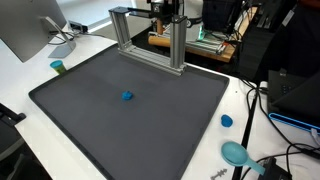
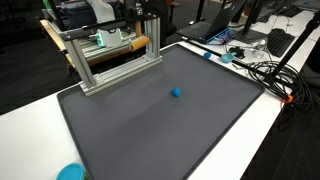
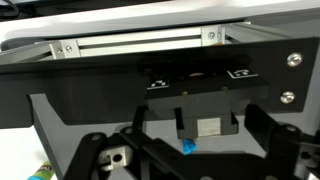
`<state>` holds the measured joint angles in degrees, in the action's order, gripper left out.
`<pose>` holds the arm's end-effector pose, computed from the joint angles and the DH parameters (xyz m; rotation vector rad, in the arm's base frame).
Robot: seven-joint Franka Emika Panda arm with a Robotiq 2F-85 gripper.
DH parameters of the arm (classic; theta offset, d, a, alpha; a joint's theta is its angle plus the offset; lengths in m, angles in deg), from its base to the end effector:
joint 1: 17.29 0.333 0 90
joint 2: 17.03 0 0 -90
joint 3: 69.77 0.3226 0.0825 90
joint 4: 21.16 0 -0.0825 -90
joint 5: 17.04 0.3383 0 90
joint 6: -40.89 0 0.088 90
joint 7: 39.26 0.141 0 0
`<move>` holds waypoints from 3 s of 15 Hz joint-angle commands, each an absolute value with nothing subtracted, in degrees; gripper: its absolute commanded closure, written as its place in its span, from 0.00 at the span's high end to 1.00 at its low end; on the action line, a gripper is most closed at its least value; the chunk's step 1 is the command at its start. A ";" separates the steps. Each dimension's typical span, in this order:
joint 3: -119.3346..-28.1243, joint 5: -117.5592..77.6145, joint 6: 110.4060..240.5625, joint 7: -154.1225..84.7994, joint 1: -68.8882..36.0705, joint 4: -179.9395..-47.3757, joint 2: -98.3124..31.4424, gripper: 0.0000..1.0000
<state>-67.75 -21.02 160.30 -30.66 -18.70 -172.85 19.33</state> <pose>0.3142 -0.0022 0.4373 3.0575 -0.1738 0.1175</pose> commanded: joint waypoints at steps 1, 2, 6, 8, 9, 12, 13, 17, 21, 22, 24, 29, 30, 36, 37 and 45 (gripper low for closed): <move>-67.53 -20.84 160.16 -30.75 -18.96 -172.75 19.34 1.00; -67.42 -21.01 160.49 -30.70 -18.96 -172.90 19.25 1.00; -65.42 -24.33 158.89 -28.38 -20.31 -172.42 20.09 1.00; -64.87 -24.94 158.87 -27.70 -20.39 -172.08 21.04 1.00; -64.58 -25.27 159.24 -27.70 -20.38 -171.86 20.89 1.00; -65.15 -23.11 159.87 -28.70 -19.17 -171.21 19.45 1.00; -65.35 -22.69 160.06 -28.90 -18.96 -171.05 18.70 1.00; -65.92 -21.43 160.25 -29.79 -18.20 -171.19 17.47 0.88; -66.85 -20.28 160.79 -32.51 -17.04 -171.46 16.86 0.76; -66.96 -20.10 160.49 -32.94 -16.88 -171.44 16.72 0.79; -67.10 -19.82 159.73 -32.90 -16.93 -171.49 16.55 0.77; -69.78 -17.50 160.59 -36.73 -16.86 -173.00 18.03 0.73; -70.25 -17.06 160.60 -37.39 -16.91 -173.23 18.31 0.74; -71.17 -15.32 161.03 -39.40 -16.95 -174.24 19.37 0.43; -70.97 -15.36 160.88 -39.04 -17.12 -174.21 19.44 0.37; -67.35 -17.19 161.78 -29.32 -19.35 -174.55 21.18 0.27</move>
